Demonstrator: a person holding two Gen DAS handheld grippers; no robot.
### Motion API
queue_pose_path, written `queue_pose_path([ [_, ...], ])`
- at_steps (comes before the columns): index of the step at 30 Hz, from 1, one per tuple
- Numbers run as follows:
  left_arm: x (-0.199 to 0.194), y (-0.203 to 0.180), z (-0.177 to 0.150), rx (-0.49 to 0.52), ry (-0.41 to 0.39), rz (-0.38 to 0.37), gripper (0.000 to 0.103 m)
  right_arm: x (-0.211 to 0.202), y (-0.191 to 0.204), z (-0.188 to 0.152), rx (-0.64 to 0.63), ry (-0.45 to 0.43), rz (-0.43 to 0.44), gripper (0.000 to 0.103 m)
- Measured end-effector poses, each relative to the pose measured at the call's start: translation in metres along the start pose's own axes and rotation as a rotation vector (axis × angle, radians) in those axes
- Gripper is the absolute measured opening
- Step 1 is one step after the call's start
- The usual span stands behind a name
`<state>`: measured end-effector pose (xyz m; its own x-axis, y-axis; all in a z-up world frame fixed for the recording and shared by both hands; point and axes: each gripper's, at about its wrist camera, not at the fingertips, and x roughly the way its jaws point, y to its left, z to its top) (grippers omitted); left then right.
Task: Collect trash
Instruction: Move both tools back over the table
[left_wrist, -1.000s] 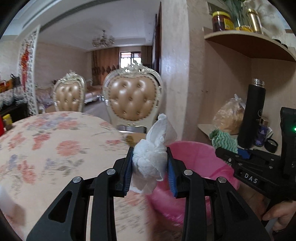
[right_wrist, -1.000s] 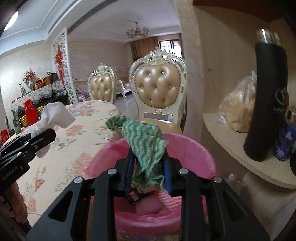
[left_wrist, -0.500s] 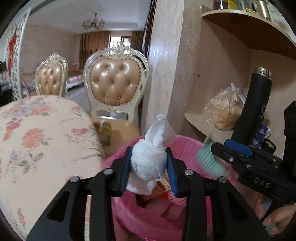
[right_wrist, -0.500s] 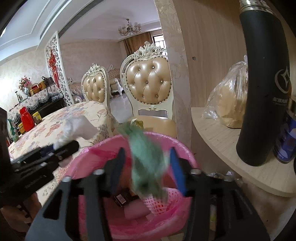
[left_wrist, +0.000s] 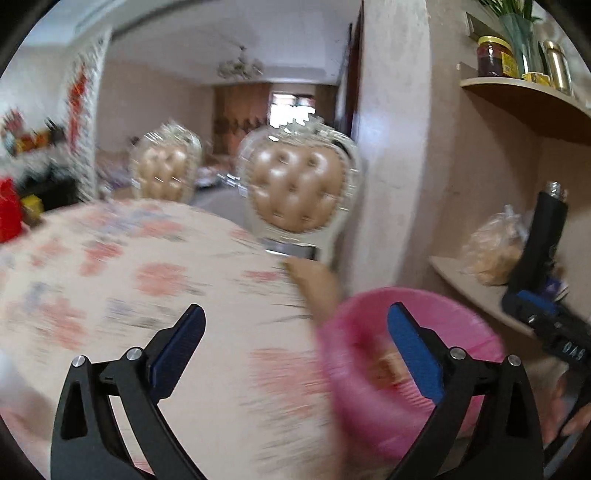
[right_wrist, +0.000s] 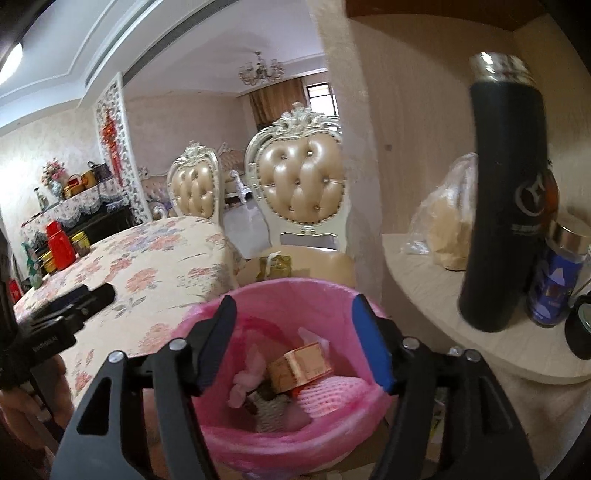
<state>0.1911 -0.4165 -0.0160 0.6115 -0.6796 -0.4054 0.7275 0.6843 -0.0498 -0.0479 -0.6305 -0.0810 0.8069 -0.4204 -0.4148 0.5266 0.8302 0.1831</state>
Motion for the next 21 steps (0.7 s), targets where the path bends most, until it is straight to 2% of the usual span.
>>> queue_pose_path([
  [6,-0.067,0.069,-0.015,0.046,-0.042,0.216,0.097,0.008,0.074,-0.008,-0.089,0.039,0.125,0.076],
  [10,-0.114,0.124,-0.026,0.026,-0.063,0.351,0.097,0.018,0.150,-0.018,-0.158,0.085,0.267,0.078],
  [14,-0.159,0.188,-0.041,-0.024,-0.071,0.501,0.097,0.019,0.224,-0.029,-0.218,0.111,0.401,0.078],
  [17,-0.195,0.251,-0.053,-0.111,-0.060,0.627,0.097,0.019,0.285,-0.040,-0.268,0.144,0.503,0.078],
  [21,-0.228,0.318,-0.066,-0.176,-0.042,0.748,0.097,0.021,0.365,-0.059,-0.341,0.199,0.617,0.078],
])
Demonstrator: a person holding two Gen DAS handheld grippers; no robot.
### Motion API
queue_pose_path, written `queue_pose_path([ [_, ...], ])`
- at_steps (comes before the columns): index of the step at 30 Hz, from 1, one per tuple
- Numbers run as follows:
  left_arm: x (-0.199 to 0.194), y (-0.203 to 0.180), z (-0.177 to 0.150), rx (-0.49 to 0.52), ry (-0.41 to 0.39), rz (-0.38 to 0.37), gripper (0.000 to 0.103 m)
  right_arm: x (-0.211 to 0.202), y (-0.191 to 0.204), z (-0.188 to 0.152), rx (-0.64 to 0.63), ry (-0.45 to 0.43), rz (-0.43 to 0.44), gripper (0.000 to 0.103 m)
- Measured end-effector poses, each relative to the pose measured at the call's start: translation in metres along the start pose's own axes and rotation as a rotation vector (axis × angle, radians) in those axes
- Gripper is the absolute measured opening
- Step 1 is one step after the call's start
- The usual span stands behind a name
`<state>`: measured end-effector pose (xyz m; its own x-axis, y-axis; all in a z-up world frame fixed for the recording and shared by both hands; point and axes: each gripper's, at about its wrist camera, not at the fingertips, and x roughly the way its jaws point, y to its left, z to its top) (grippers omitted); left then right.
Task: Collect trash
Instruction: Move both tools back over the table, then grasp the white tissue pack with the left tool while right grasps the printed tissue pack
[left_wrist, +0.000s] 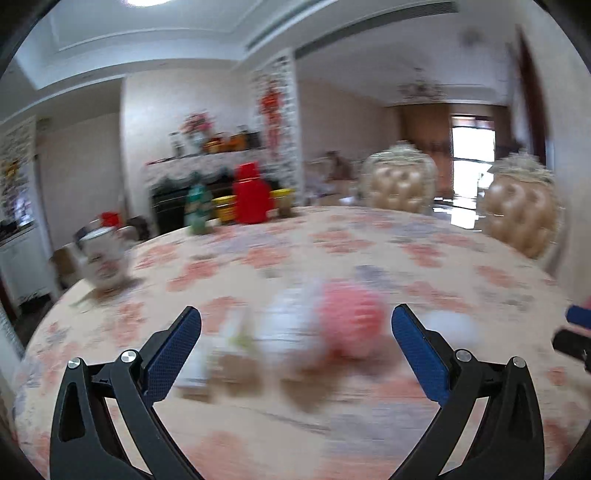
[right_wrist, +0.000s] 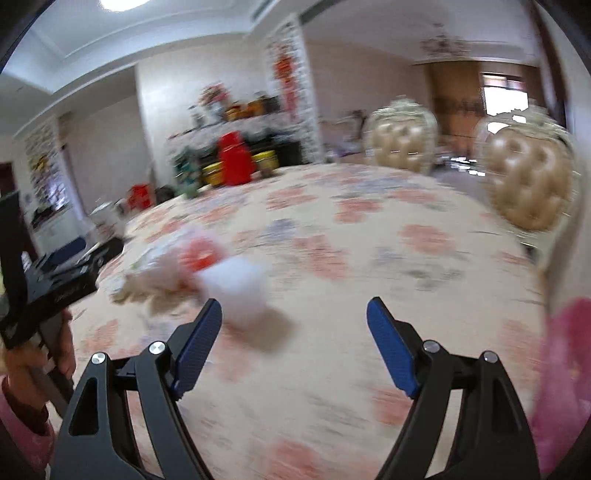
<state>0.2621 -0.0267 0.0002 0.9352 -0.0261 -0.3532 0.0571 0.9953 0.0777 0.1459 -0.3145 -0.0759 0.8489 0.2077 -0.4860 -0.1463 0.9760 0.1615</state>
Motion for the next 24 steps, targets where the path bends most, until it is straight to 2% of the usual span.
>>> queue_pose_path([
  [4,0.028,0.063,-0.001,-0.031,0.042,0.124,0.097,0.037,0.044,0.007,-0.006,0.062,0.088,0.078],
  [6,0.041,0.098,-0.005,-0.093,0.066,0.180,0.097,0.054,0.066,0.009,-0.022,0.083,0.121,0.078],
  [9,0.051,0.131,-0.018,-0.197,0.124,0.180,0.097,0.074,0.089,0.012,-0.041,0.122,0.155,0.078],
  [13,0.061,0.133,-0.024,-0.195,0.174,0.167,0.097,0.099,0.112,0.016,-0.077,0.155,0.177,0.078],
  [15,0.068,0.130,-0.026,-0.175,0.205,0.177,0.097,0.112,0.125,0.017,-0.089,0.176,0.184,0.073],
  [19,0.077,0.125,-0.029,-0.168,0.262,0.146,0.097,0.131,0.142,0.024,-0.130,0.197,0.184,0.072],
  [21,0.086,0.124,-0.033,-0.171,0.319,0.119,0.097,0.132,0.142,0.024,-0.131,0.192,0.182,0.072],
  [24,0.102,0.123,-0.037,-0.155,0.393,0.138,0.088,0.136,0.139,0.025,-0.120,0.199,0.175,0.072],
])
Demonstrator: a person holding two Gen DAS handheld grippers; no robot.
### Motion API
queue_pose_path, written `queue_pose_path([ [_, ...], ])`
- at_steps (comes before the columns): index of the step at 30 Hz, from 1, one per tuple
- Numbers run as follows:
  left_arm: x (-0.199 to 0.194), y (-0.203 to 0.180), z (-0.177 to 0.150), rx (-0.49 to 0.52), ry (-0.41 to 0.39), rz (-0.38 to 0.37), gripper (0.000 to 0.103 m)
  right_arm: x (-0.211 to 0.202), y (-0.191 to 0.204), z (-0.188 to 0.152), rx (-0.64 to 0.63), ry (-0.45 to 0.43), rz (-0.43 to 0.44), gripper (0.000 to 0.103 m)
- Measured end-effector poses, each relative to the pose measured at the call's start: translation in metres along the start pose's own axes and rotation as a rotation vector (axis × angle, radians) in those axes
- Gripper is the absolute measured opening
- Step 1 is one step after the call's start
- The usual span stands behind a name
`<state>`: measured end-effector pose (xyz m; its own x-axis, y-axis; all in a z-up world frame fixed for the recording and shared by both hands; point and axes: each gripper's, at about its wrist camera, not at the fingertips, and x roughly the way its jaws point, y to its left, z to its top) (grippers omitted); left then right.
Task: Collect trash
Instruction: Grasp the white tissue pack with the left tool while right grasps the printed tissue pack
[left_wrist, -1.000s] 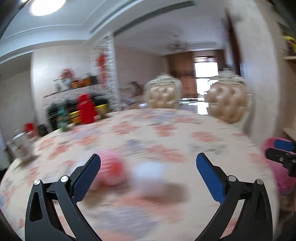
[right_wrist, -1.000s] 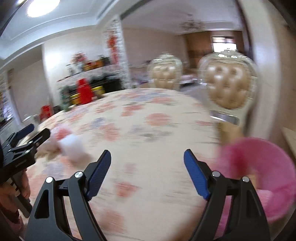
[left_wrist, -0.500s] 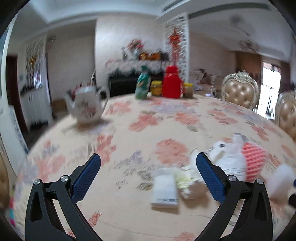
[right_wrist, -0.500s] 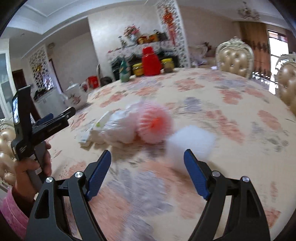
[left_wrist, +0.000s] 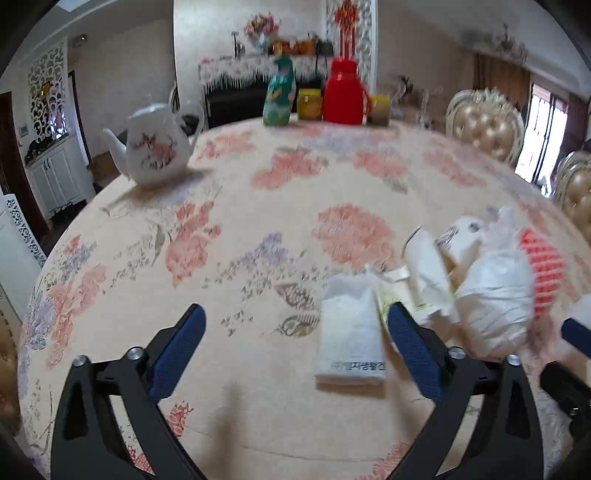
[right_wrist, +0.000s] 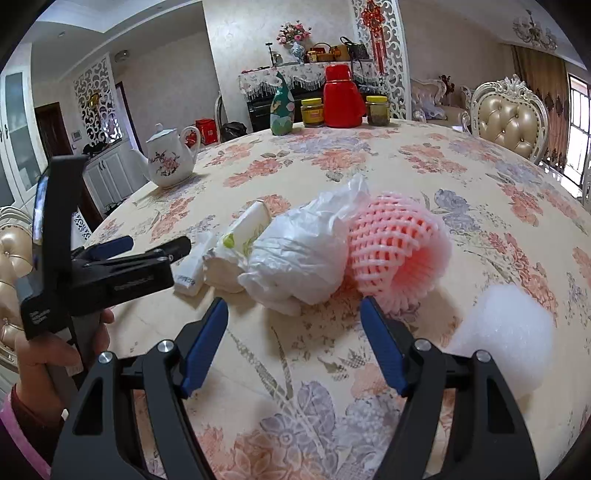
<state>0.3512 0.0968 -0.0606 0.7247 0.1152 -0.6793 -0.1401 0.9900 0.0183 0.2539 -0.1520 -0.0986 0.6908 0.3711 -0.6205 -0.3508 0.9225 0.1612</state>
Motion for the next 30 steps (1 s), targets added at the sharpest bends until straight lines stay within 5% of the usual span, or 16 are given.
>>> queue_pose_path([
  [8,0.028,-0.015,-0.003,0.065,0.139,-0.026,0.078,0.006,-0.003,0.000,0.004,0.013,0.000,0.072],
  [13,0.028,-0.003,-0.005,-0.003,0.143,-0.093,0.034,0.007,0.005,0.002,-0.013,0.007,0.004,0.072],
  [16,0.012,0.008,-0.002,-0.027,0.052,-0.048,0.031,0.007,0.016,0.005,-0.036,-0.001,0.019,0.069],
  [22,-0.036,0.038,0.004,-0.125,-0.227,0.161,0.031,0.018,0.053,0.010,-0.124,0.006,0.056,0.055],
  [30,-0.072,0.062,0.006,-0.234,-0.406,0.254,0.031,0.042,0.089,0.037,-0.181,-0.004,0.085,0.048],
])
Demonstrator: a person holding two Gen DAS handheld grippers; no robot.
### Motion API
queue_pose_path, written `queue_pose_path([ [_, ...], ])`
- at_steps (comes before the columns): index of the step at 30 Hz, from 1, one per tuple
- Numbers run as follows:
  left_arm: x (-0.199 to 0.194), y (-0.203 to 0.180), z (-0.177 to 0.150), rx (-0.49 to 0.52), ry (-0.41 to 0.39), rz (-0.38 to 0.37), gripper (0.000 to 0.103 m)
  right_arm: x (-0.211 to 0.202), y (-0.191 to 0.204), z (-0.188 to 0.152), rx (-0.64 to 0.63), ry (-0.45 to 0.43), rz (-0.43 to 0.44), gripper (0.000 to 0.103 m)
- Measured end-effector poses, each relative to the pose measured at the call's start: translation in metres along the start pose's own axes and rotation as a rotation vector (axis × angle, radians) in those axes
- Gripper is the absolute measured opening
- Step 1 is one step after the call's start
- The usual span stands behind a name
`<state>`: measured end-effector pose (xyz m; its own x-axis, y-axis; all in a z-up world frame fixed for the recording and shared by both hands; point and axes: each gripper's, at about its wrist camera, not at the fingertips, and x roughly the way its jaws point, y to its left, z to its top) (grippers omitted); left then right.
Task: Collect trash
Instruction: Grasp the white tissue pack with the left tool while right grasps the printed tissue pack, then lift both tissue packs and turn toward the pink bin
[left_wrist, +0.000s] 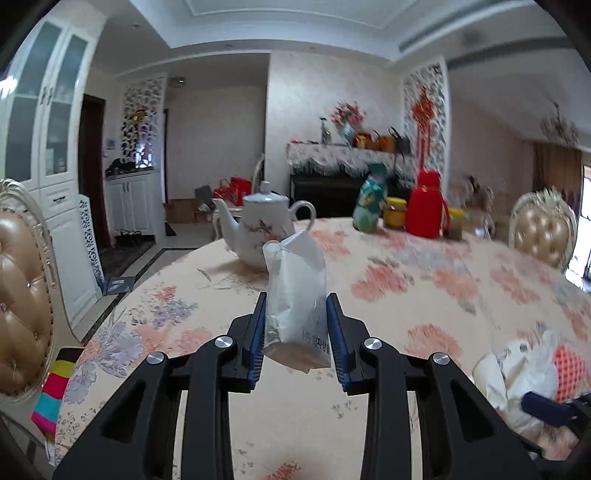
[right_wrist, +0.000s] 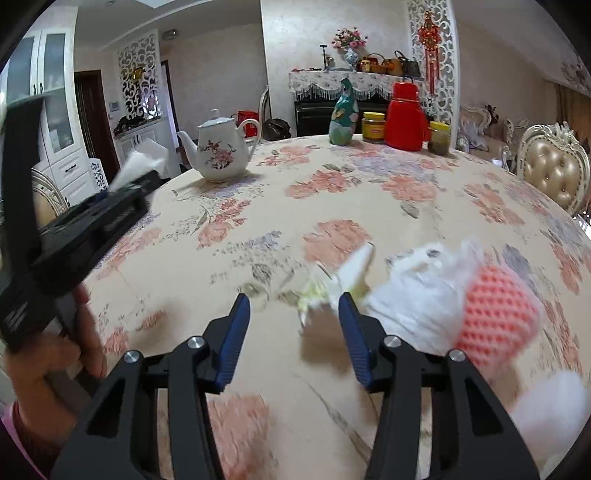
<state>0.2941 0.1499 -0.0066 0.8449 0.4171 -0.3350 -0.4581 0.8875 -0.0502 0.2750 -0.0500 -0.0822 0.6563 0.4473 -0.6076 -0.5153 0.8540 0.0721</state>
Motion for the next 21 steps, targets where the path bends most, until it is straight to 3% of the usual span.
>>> queue_pose_path([
  [6,0.005,0.011,0.001,-0.059,0.033,-0.035,0.031,0.030,-0.007,0.006,-0.010,0.040,-0.098,0.051],
  [9,0.006,0.011,0.001,-0.068,0.035,-0.050,0.031,0.048,-0.010,0.004,-0.017,0.123,-0.086,0.052],
  [15,0.007,0.011,-0.001,-0.073,0.039,-0.060,0.031,0.060,0.000,0.002,-0.088,0.128,-0.128,0.052],
  [18,0.007,0.011,-0.002,-0.076,0.039,-0.061,0.031,0.065,0.001,0.006,-0.079,0.137,-0.122,0.061],
  [21,0.007,0.011,-0.003,-0.081,0.039,-0.057,0.031,0.072,0.004,0.009,-0.104,0.160,-0.148,0.061],
])
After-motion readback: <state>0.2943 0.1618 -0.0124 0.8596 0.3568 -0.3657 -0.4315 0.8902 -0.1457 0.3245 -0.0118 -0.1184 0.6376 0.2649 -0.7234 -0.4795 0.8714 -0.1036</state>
